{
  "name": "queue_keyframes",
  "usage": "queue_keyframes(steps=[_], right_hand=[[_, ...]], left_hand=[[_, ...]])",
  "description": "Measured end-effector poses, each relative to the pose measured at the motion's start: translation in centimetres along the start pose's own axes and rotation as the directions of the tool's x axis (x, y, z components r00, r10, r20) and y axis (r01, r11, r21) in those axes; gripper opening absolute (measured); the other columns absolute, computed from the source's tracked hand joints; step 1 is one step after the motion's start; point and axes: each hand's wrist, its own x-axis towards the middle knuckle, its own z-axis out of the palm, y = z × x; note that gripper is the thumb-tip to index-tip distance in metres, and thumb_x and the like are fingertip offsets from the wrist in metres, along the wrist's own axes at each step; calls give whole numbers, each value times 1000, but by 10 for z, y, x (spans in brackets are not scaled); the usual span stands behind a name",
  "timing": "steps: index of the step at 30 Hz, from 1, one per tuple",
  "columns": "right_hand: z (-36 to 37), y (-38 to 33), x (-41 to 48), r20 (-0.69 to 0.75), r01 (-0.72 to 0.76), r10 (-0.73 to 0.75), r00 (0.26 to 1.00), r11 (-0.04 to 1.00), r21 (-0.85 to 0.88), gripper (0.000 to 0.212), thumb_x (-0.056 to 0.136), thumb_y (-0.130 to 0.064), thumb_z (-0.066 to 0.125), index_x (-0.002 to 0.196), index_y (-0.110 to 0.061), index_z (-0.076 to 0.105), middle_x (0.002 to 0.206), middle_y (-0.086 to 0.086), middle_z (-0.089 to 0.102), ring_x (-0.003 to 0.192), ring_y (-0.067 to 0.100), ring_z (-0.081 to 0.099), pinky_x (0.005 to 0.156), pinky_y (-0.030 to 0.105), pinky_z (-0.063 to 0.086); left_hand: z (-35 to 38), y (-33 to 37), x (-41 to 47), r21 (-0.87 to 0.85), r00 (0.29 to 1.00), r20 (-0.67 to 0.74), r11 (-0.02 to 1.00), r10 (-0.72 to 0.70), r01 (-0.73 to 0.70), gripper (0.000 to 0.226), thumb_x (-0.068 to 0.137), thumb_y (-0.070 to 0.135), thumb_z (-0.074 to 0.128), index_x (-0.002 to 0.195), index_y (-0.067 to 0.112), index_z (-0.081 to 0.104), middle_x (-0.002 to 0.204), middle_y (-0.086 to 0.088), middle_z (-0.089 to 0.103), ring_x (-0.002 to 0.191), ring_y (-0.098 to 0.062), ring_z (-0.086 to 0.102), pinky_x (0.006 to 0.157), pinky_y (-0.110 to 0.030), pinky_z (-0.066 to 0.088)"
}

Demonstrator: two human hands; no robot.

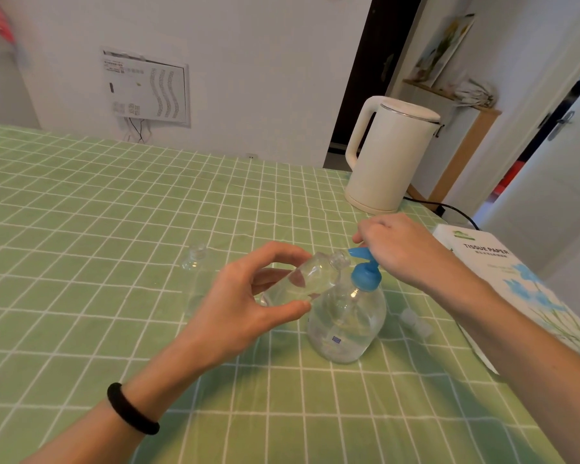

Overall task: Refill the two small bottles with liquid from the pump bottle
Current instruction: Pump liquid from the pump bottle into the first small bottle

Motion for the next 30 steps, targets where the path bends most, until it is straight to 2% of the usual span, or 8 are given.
queue_keyframes(steps=[5,8,10,13,18,22,25,30], right_hand=[[4,-2,-2,7,-24,23,1000,988,152,62,75,-41,40,109,2,70,113,21,72,113,43,62,102,57,50],[13,7,4,-21,-29,37,999,954,300,36,92,-30,46,84,-19,79,89,-3,81,98,21,71,90,39,53],[16,10,3,-48,2,18,999,920,391,34,96,-25,47,82,-24,79,83,-11,80,93,8,72,79,27,49],[20,13,2,-97,49,2,995,855,517,31,95,-18,49,85,-21,79,81,-11,80,81,3,75,76,24,50],[25,13,2,-127,87,-5,992,753,652,30,93,-12,52,86,-18,80,81,-8,81,77,4,77,72,22,52],[31,14,2,3,19,-32,999,672,740,26,92,-13,53,90,-14,80,86,0,82,84,13,79,85,34,55],[32,12,5,28,10,-50,998,635,772,25,91,-13,55,90,-13,80,86,2,82,85,14,79,87,35,56],[25,8,8,95,-22,-96,991,577,817,23,92,-6,55,92,-9,78,85,4,82,83,15,80,63,22,58]], left_hand=[[3,-6,-1,-4,999,-27,999,-45,45,61,86,-3,83,136,27,64,130,8,70,115,-9,74,102,-21,54],[8,-8,-2,-19,996,-30,997,-79,79,60,93,-9,72,145,17,56,138,3,67,120,-10,71,105,-20,51],[9,-10,-4,-20,994,-50,995,-96,95,58,96,-12,66,147,13,52,141,4,65,124,-12,69,109,-25,50],[10,-13,-5,-19,990,-77,993,-115,114,55,99,-10,62,144,20,50,139,9,64,128,-12,66,115,-36,49],[10,-19,-6,9,982,-130,990,-137,140,51,101,-6,61,135,29,48,130,21,61,129,-9,64,116,-46,48],[12,-21,-4,58,980,-141,987,-139,148,50,96,6,60,136,31,44,132,15,58,129,-15,63,114,-49,50],[14,-22,-4,84,977,-155,983,-148,163,52,94,5,57,136,32,42,133,12,55,129,-18,60,115,-47,48],[21,-28,0,142,959,-218,966,-181,215,63,96,-13,55,133,37,44,132,19,53,127,-19,59,108,-45,53]])
